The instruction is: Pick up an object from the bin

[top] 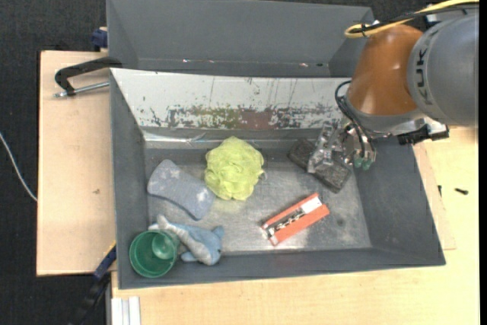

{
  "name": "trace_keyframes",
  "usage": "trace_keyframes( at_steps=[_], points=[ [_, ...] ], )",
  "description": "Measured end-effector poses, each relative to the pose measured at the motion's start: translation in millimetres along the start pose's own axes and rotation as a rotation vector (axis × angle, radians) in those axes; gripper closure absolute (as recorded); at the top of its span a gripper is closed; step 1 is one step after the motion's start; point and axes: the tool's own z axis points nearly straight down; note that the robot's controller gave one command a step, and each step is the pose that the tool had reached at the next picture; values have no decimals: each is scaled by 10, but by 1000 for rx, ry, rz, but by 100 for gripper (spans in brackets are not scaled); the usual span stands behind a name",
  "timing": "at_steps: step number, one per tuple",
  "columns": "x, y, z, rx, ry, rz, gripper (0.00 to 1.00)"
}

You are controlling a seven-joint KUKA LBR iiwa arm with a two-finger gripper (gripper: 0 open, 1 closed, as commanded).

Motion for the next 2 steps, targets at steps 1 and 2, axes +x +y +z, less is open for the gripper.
trace_keyframes(
  at_steps=[1, 2],
  points=[
    [21, -7, -24, -1, -5, 0, 100],
    [-1, 35, -980, -3, -4, -6, 100]
  ],
)
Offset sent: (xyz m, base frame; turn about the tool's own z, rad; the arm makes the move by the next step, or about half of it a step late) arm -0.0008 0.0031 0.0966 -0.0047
